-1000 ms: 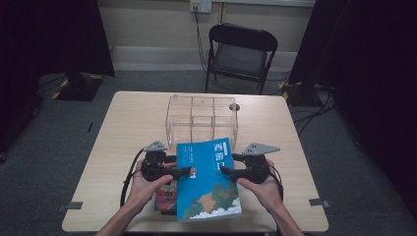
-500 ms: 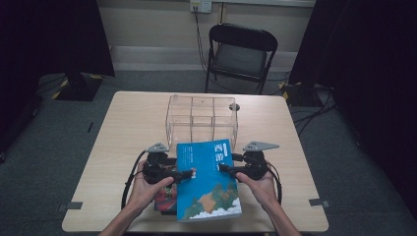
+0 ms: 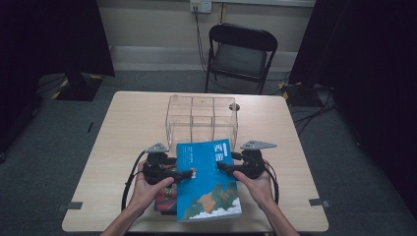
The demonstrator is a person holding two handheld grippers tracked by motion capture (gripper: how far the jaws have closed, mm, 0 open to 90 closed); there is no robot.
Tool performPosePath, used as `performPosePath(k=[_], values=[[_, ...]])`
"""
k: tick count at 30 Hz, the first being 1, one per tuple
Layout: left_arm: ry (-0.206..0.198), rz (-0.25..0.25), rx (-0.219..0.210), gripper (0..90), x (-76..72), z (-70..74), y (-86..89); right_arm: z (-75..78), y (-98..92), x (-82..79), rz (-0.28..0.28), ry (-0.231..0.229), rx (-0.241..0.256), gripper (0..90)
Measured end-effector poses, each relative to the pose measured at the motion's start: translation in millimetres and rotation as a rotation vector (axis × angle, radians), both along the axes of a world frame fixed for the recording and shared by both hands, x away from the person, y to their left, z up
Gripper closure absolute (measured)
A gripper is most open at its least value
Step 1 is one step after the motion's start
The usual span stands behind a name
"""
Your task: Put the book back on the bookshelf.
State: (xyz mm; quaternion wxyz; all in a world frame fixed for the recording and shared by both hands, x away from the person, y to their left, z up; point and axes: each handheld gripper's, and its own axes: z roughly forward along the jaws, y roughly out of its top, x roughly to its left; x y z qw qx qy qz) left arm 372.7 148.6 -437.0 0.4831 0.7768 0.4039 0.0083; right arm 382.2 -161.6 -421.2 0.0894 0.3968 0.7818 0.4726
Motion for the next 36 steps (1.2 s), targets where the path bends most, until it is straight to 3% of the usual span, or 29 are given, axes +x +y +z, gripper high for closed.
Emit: performPosePath(k=[4,6,8,9,10,11,15,19,21,27,33,36], values=[[0.002,0.002,0.003,5.9,0.3,0.5,-0.5,11.8,4.8,-5.0,-0.023,-0.028,-0.015,37.5],[-0.002,0.002,0.006,5.9,-0.1,0.4,-0.6,14.8,4.3,-5.9,-0.015,-0.029,0.014,43.3],[-0.005,0.003,0.007,5.8,-0.2,0.5,-0.7,13.2,3.9,-5.9,0.049,0.022,0.075,56.3],[-0.009,0.003,0.009,5.8,-0.5,0.5,-0.7,10.6,7.0,-7.3,0.061,0.032,0.069,54.9],[-0.014,0.006,0.01,6.0,-1.1,0.6,-0.9,7.5,13.0,-10.5,0.048,0.013,0.022,51.0],[-0.018,0.006,0.011,6.2,-1.6,1.0,-1.1,6.0,16.1,-12.2,0.039,0.002,0.007,50.2],[-0.02,0.006,0.007,6.5,-1.8,0.7,-0.9,4.6,9.2,-7.6,0.052,0.035,0.054,52.0],[-0.016,0.005,0.0,6.2,-0.3,-0.1,-0.5,4.6,9.1,-4.0,0.067,0.042,0.06,51.9],[-0.013,0.01,0.003,6.2,0.9,-0.1,-0.5,3.4,11.2,8.3,0.091,0.076,0.092,52.3],[-0.011,0.011,0.005,6.4,1.7,0.3,-0.6,2.8,25.6,24.2,0.156,0.106,0.098,52.5],[-0.01,0.014,-0.003,6.8,3.0,-0.1,-0.3,3.6,31.2,26.8,0.233,0.122,0.084,55.0],[0.004,0.016,0.001,7.1,5.0,0.8,-0.2,4.0,32.1,26.8,0.238,0.123,0.079,55.6]])
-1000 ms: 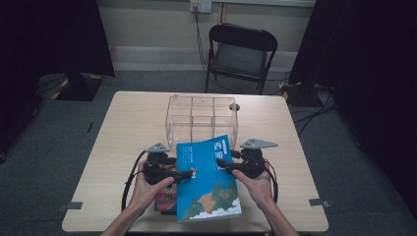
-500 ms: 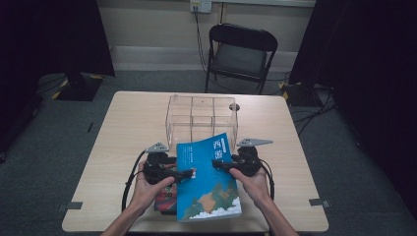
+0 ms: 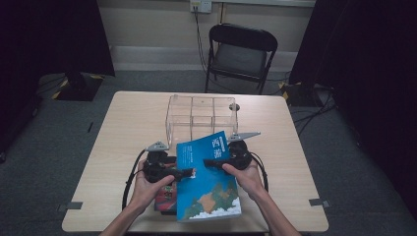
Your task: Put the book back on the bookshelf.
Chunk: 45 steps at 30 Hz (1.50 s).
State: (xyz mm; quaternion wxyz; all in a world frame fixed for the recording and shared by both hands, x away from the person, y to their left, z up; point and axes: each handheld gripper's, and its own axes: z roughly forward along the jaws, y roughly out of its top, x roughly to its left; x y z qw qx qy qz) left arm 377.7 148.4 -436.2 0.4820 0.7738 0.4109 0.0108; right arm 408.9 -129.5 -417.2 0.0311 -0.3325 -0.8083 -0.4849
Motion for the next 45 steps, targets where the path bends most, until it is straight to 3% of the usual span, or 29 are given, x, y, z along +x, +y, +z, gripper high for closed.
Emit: performPosePath(k=[4,5,11,15,25,30,35,40,45], values=[[0.012,0.003,-0.001,7.8,4.9,0.3,1.3,-1.2,-1.2,1.3,0.001,0.009,0.018,63.5],[0.031,0.01,-0.022,11.6,6.4,0.7,5.0,-0.5,-3.8,1.3,0.003,0.005,0.055,72.0],[0.045,0.013,-0.067,21.3,9.4,-0.7,13.6,2.2,-3.7,-2.6,-0.005,-0.026,0.067,76.1],[0.035,0.021,-0.079,18.7,9.0,-0.6,12.3,9.0,-4.0,-8.0,-0.025,-0.064,0.075,78.0],[0.057,0.011,-0.115,14.0,10.1,-0.5,13.4,16.9,-6.0,-13.2,-0.037,-0.093,0.105,78.8],[0.056,-0.035,-0.131,12.1,10.1,-1.7,9.7,19.6,-6.8,-15.3,-0.041,-0.101,0.118,78.8],[0.074,-0.051,-0.158,13.9,10.6,-1.2,9.3,24.7,-6.9,-19.1,-0.039,-0.123,0.128,79.0],[0.073,-0.065,-0.157,14.4,9.7,2.4,8.7,31.6,-6.5,-23.0,-0.034,-0.145,0.139,79.3],[0.098,-0.073,-0.192,14.6,11.2,1.0,6.3,39.1,-4.4,-26.6,-0.024,-0.163,0.137,79.3]])
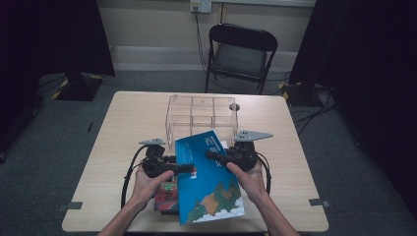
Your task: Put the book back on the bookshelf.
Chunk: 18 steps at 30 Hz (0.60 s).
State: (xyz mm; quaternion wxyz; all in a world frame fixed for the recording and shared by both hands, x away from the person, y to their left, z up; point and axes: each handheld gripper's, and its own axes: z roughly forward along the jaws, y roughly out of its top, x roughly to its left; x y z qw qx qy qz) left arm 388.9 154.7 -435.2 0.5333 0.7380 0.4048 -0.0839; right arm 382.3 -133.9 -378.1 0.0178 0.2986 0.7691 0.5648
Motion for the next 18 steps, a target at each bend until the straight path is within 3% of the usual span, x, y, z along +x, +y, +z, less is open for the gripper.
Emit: performPosePath(k=[8,11,15,18], values=[[0.043,-0.007,-0.049,16.9,2.5,-2.3,-2.4,1.6,1.0,-1.9,0.003,-0.004,0.003,79.5],[0.06,-0.009,-0.049,19.0,1.2,-1.0,-2.6,3.3,1.0,-3.0,0.007,-0.015,-0.004,80.3],[0.106,-0.043,-0.119,24.9,3.5,-6.0,-2.5,4.8,2.9,-5.3,0.006,-0.036,-0.02,81.1],[0.111,-0.048,-0.123,24.1,4.2,-5.7,-8.0,5.9,4.4,-6.6,0.006,-0.039,-0.022,81.2]])
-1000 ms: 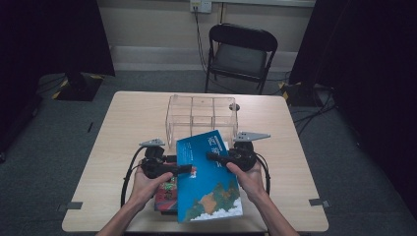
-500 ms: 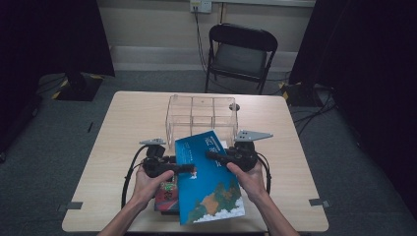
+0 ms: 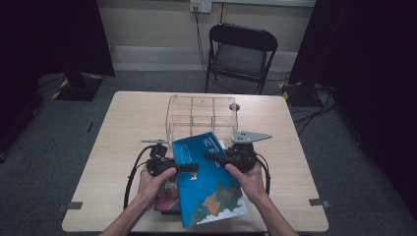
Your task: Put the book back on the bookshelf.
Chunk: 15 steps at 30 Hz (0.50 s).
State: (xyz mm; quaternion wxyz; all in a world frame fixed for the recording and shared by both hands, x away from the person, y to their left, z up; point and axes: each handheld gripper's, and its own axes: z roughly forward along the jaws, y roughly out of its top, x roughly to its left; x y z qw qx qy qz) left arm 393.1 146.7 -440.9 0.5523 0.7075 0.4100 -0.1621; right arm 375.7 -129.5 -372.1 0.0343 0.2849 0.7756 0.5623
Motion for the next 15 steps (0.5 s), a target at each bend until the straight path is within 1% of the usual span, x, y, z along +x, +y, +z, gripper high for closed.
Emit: performPosePath(k=[2,3,4,5,7,9,10,11,12,14,15], values=[[-0.018,-0.006,0.013,25.3,-1.2,4.5,0.1,0.4,-1.4,-0.3,-0.006,0.001,-0.002,81.5],[-0.018,-0.006,0.013,26.5,-1.2,4.5,0.1,0.4,-1.4,-0.3,-0.006,0.001,-0.002,81.5],[-0.038,-0.011,0.014,28.2,-2.9,9.3,1.1,1.4,-3.0,-0.4,-0.013,-0.002,-0.005,81.7],[-0.038,-0.011,0.014,29.9,-2.9,9.3,1.1,1.4,-3.0,-0.4,-0.013,-0.002,-0.005,81.7],[-0.061,-0.009,0.01,31.2,-5.1,13.5,1.3,3.2,-4.6,-0.7,-0.022,-0.003,-0.011,81.7],[-0.076,0.001,0.022,32.8,-7.6,15.9,0.8,4.9,-4.5,-0.9,-0.032,-0.012,-0.036,81.3],[-0.079,0.009,0.033,33.3,-9.1,16.1,0.0,4.7,-2.9,0.2,-0.041,-0.017,-0.076,80.9],[-0.079,0.009,0.033,33.7,-9.1,16.1,0.0,4.7,-2.9,0.2,-0.041,-0.017,-0.076,80.9],[-0.075,0.013,0.035,34.2,-9.3,16.1,0.1,3.9,-1.7,2.8,-0.042,-0.003,-0.102,80.6],[-0.072,0.015,0.026,35.0,-9.2,16.4,0.8,4.1,-1.6,3.8,-0.041,0.005,-0.102,80.6],[-0.071,0.015,0.018,36.9,-9.1,16.7,1.6,5.1,-1.0,4.4,-0.041,0.01,-0.114,80.3]])
